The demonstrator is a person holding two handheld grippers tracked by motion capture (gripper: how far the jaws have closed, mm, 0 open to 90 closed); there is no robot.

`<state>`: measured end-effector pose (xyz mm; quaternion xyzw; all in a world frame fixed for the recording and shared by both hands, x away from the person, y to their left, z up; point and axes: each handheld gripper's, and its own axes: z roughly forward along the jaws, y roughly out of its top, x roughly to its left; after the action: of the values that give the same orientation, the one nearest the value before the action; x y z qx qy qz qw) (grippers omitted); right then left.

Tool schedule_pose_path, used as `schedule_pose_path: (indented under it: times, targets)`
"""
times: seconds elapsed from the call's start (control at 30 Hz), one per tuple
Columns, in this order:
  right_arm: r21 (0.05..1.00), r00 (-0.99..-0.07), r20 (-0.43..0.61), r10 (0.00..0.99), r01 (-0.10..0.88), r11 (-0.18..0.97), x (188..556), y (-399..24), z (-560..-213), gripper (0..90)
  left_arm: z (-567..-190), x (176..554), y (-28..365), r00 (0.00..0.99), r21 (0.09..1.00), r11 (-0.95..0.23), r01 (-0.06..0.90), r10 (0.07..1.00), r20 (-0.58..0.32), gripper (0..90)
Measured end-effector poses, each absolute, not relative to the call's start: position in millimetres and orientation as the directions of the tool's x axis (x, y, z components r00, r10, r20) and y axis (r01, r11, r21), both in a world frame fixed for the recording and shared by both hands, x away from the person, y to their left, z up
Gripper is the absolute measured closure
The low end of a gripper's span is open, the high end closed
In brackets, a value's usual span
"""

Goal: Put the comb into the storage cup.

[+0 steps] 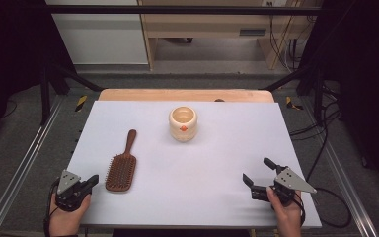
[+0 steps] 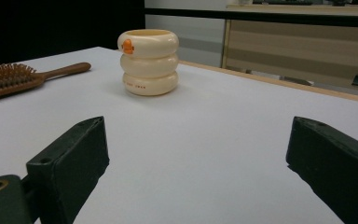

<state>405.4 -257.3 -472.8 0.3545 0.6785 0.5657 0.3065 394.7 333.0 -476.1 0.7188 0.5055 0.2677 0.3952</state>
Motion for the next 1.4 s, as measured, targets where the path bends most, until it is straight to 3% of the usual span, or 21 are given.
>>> schedule_pose_path:
  times: [0.77,1.4]
  targets:
    - [0.986,-0.544,-0.021,0.839,0.127,0.108,405,-259,-472,5.6,-482,398,320,0.415,0.783,-0.249,0.569,0.910,-0.012,90.0]
    - [0.987,-0.537,-0.016,0.843,0.124,0.098,405,-262,-471,5.2,-481,398,289,0.509,0.768,-0.327,0.551,0.861,0.001,90.0]
